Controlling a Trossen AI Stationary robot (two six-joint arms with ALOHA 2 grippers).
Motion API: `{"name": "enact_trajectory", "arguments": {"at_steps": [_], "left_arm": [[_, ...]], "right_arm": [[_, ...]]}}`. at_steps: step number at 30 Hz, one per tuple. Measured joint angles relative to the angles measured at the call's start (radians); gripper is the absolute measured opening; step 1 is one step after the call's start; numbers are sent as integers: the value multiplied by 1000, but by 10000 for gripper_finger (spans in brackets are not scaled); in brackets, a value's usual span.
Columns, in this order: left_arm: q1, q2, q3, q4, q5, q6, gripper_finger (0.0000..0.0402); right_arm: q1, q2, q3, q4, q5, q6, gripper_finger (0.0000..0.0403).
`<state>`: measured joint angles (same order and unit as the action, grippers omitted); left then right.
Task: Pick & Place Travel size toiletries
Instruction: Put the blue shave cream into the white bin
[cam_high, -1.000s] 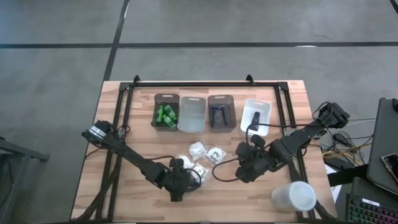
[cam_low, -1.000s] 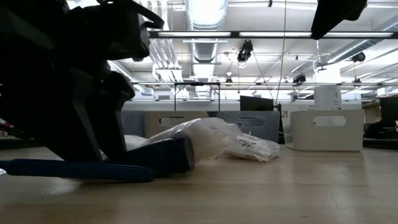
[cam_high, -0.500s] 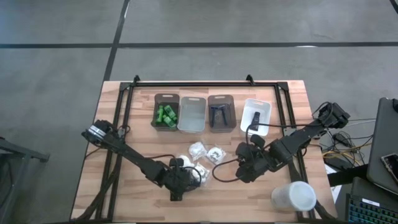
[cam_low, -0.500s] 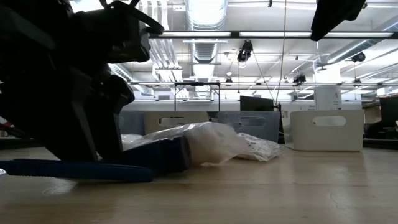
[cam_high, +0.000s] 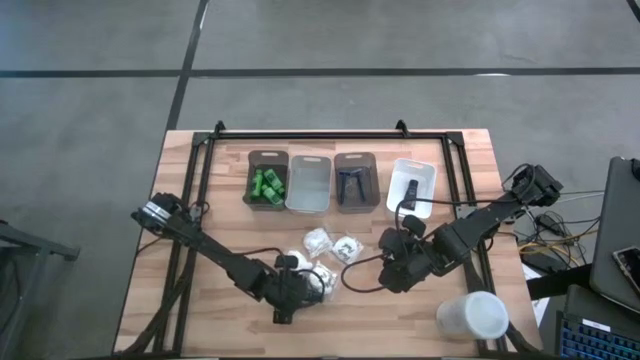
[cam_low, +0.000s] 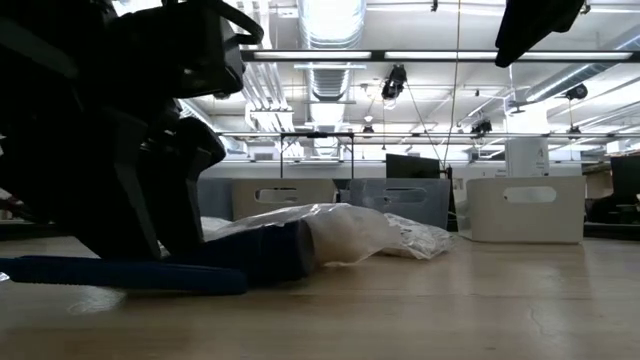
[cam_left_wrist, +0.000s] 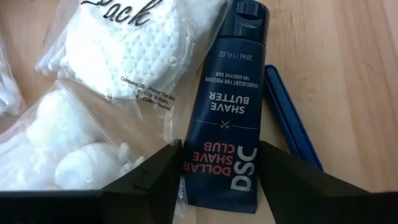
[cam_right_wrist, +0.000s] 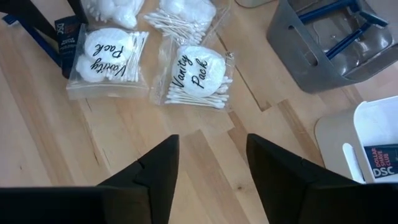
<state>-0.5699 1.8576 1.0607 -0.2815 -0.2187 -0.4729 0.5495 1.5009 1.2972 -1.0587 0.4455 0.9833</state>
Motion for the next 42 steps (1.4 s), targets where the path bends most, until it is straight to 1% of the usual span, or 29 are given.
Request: {"name": "enact_trajectory", "arguments": {"at_steps": [5, 10, 12, 16, 26, 29, 33, 36, 39, 42], "left_arm": [[-16, -1, 1, -19, 0, -42, 177], [-19, -31, 4, -50, -5, -95, 161], [-20, -53, 7, -82, -34, -105, 158], [-19, -109, 15, -83, -87, -132, 156], [-19, -242, 15, -104, -171, -159, 155], [-17, -295, 16, -104, -241, -158, 155], [-4, -359, 17, -103, -341, -141, 155], [16, -399, 17, -103, -399, -110, 155], [47, -420, 16, -103, -412, -84, 155], [73, -423, 16, -106, -397, -81, 155]], "right_arm": [[0, 0, 0, 0, 0, 0, 191], [0, 0, 0, 0, 0, -3, 189], [0, 0, 0, 0, 0, -6, 184], [0, 0, 0, 1, 0, -11, 172], [-26, -1, 1, 73, -1, -47, 141], [-60, -1, 2, 99, -4, -49, 131], [-107, -1, 2, 173, -34, -106, 120], [-130, -1, 2, 290, -77, -189, 113], [-152, -1, 2, 402, -136, -258, 107], [-178, -2, 3, 471, -178, -284, 102]]}}
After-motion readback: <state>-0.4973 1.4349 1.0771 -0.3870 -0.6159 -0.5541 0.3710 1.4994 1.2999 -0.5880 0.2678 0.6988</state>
